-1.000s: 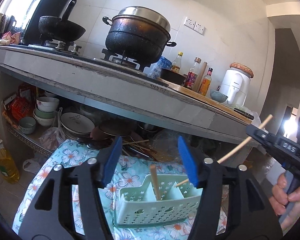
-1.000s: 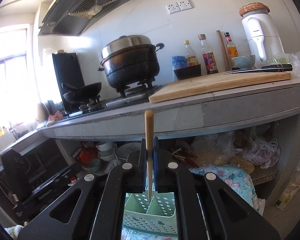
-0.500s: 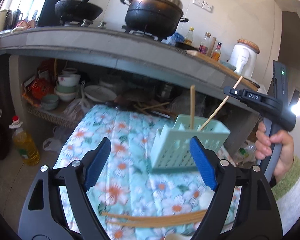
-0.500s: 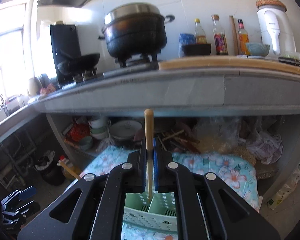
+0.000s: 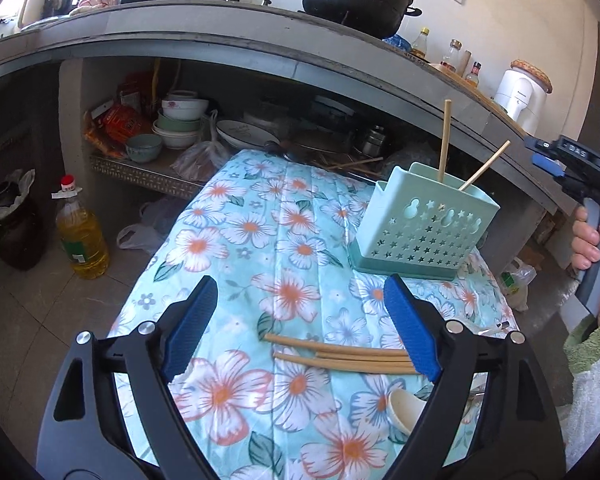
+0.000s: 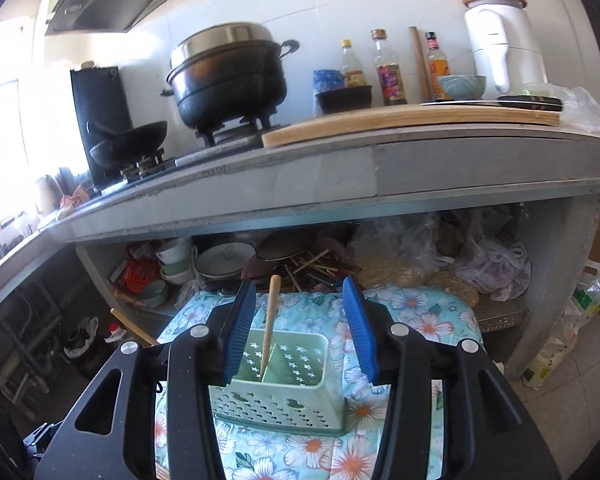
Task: Organize utensils
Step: 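Reach the left tool to the chopsticks and grasp another one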
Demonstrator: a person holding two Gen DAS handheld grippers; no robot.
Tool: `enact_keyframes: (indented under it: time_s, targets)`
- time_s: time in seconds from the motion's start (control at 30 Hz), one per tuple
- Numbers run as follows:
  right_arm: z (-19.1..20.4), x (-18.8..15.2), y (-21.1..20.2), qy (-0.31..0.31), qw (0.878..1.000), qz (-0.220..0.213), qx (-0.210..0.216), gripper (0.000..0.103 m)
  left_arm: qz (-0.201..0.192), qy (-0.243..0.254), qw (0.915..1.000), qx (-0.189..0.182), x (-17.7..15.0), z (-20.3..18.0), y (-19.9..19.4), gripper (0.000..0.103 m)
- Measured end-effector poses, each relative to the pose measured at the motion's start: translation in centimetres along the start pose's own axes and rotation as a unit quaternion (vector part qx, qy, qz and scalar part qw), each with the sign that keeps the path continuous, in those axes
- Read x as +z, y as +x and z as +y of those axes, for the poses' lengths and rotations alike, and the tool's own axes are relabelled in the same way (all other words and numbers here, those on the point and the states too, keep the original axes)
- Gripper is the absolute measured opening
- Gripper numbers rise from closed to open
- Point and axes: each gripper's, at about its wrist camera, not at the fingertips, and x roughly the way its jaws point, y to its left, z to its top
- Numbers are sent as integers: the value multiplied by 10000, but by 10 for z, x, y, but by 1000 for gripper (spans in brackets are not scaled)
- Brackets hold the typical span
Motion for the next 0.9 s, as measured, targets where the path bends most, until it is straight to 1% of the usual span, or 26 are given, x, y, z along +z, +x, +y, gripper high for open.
enact_keyframes:
  time_s: [0.07, 0.1, 0.2, 0.27, 0.33, 0.4, 0.47, 0.57, 0.63, 0.67, 0.73, 0.77, 0.8, 0.83, 0.9]
  targets:
    - [-4, -3, -16, 60, 9999, -106, -29, 47, -4, 36, 10000, 14, -2, 4, -4, 81]
    - [-6, -6, -26, 92, 9998, -153, -30, 50, 6, 52, 10000, 29, -2, 5, -5, 81]
    - [-8, -21, -49, 117, 9998, -150, -35, 55, 53, 50, 10000, 54, -1, 5, -5, 81]
    - [-6, -34, -59, 96, 10000, -11, 5, 58, 79, 15, 9999, 70, -3, 7, -6, 81]
    - [-5, -53, -65, 161, 9996, 215, 75, 59, 112, -34, 9999, 87, -5, 10, -6, 81]
    - [-3, -81, -63, 356, 9975, 594, 162, 59, 246, -148, 9996, 78, -8, 15, -3, 81]
    - [2, -109, -58, 467, 9940, 973, 183, 59, 423, -306, 9986, -4, -12, 20, 1, 77]
    - [5, -151, -51, 833, 9855, 1437, 333, 59, 618, -469, 9968, -188, -17, 26, 3, 68]
    - [4, -175, -46, 1113, 9775, 1741, 420, 59, 724, -561, 9954, -292, -20, 28, 5, 59]
    - [5, -185, -45, 1189, 9744, 1855, 438, 59, 781, -620, 9944, -342, -20, 29, 7, 56]
    - [6, -199, -44, 1277, 9691, 2057, 466, 59, 924, -820, 9913, -455, -20, 33, 13, 46]
    - [8, -203, -45, 1295, 9677, 2109, 486, 59, 993, -957, 9891, -515, -21, 35, 16, 44]
    - [8, -204, -45, 1301, 9668, 2136, 516, 59, 1084, -1142, 9857, -596, -22, 39, 20, 39]
    - [9, -205, -47, 1286, 9665, 2152, 549, 59, 1204, -1395, 9804, -700, -23, 44, 26, 36]
    - [12, -204, -52, 1221, 9678, 2129, 561, 59, 1433, -1815, 9696, -798, -27, 52, 38, 32]
